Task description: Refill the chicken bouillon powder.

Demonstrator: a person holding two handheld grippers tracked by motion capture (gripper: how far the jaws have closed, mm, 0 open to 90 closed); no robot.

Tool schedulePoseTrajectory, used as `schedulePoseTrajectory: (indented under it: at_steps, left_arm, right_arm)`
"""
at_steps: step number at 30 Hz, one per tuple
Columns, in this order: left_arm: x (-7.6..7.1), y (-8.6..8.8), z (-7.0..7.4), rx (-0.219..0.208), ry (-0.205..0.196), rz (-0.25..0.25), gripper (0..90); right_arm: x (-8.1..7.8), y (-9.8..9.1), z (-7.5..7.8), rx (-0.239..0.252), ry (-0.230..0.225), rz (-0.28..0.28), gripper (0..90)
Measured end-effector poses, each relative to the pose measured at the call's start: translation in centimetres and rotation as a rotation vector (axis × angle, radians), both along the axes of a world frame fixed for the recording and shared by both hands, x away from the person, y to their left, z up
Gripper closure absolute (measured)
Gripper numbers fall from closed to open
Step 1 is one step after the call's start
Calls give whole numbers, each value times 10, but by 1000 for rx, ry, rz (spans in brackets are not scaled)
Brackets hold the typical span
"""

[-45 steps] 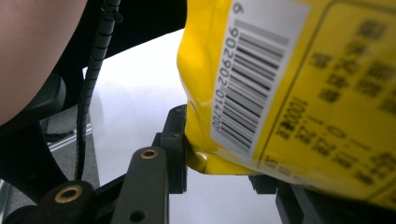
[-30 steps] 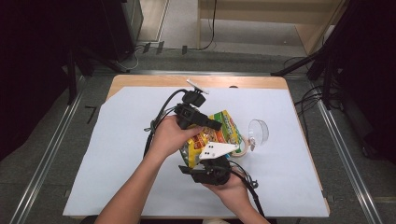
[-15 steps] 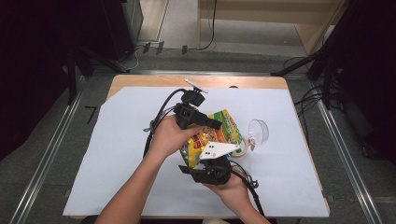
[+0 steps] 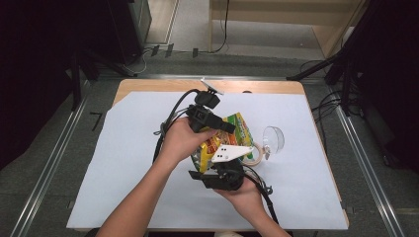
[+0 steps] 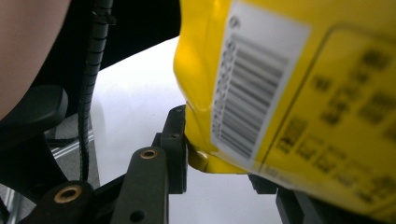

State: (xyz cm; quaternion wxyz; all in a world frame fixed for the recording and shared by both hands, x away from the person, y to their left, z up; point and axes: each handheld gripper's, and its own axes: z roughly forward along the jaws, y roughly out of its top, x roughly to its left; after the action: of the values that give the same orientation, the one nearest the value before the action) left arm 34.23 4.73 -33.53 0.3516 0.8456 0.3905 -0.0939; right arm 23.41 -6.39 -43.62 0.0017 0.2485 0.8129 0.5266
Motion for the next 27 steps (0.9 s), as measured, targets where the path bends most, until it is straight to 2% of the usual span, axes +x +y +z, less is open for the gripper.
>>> schedulePoseTrajectory:
  at_steps: [4,11,21,27]
  left_arm:
    - [0,-5,4,17,-5,-6,798]
    - [-1,-4,4,20,-2,3,800]
    - [3,0,2,-20,9,7,793]
    - [4,-1,0,-23,14,7,793]
  right_arm:
    - [4,0,0,12,3,-1,667]
    - [4,0,0,13,-1,13,672]
    - [4,-3,1,3,-14,13,671]
    - [5,-4,0,-4,-9,13,671]
